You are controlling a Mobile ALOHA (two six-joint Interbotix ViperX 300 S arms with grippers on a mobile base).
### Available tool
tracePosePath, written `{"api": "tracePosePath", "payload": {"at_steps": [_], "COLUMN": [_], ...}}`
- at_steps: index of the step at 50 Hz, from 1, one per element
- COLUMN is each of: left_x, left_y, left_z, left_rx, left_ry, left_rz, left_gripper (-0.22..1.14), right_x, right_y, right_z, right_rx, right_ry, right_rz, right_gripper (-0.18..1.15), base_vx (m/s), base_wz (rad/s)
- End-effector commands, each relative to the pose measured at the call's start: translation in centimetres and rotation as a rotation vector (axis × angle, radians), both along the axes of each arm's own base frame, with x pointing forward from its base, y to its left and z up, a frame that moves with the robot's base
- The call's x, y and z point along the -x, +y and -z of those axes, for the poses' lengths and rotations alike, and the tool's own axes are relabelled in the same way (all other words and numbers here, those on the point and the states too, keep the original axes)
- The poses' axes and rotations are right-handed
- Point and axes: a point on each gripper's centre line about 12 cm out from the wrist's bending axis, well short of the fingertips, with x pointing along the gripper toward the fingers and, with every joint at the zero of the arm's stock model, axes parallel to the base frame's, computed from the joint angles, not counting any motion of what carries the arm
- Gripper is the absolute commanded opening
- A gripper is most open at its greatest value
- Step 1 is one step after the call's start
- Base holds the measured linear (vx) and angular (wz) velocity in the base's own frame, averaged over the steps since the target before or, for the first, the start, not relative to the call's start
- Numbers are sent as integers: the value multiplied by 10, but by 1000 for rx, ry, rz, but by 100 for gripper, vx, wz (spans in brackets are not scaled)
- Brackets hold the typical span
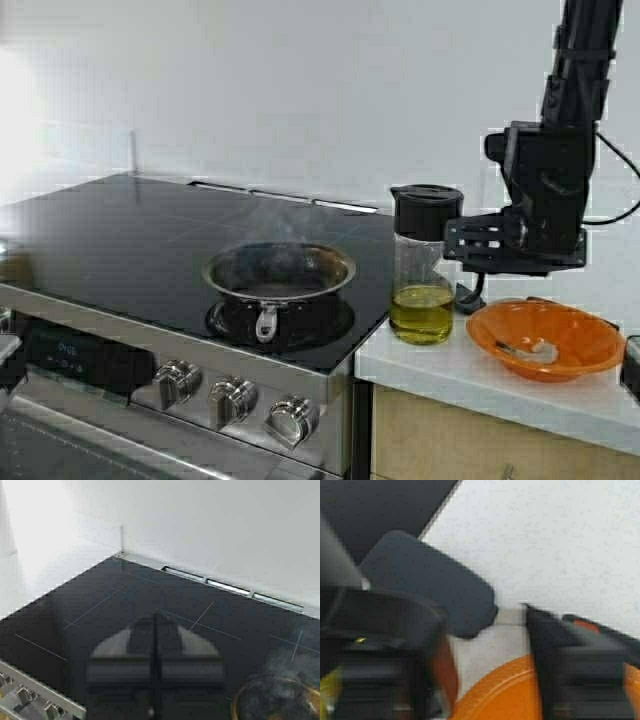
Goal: Add oil to the pan and cook the shrimp and serve it
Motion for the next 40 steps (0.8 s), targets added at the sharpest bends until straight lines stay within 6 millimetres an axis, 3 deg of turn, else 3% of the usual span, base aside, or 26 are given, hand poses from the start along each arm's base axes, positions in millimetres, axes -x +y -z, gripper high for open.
{"api": "tracePosePath", "payload": {"at_steps": [1,5,7,14,27,40], "left_x": [-1,-1,-1,-1,-1,-1], "left_y": [0,0,0,0,0,0], "left_z": [-3,-3,-3,-3,-3,-1], "left_rx": [-1,-1,-1,-1,-1,-3], "left_ry": [-8,-8,-8,-6,-6,3], "left_rz": [-1,-1,-1,-1,-1,0], "left_gripper": [3,3,3,3,3,3], "right_x": [-5,-8,-11,-18,-33,-53], "right_y": [1,4,6,21,39,61], "right_z": [-9,-11,-13,-24,-50,-111], "right_rx": [-15,-26,-35,-61,-110,82], "right_ry": [-30,-40,-48,-63,-45,-94], "right_rz": [8,7,7,-9,47,18], "right_gripper": [29,-2,-7,11,8,8], "base_vx": [0,0,0,0,0,0], "base_wz": [0,0,0,0,0,0]}}
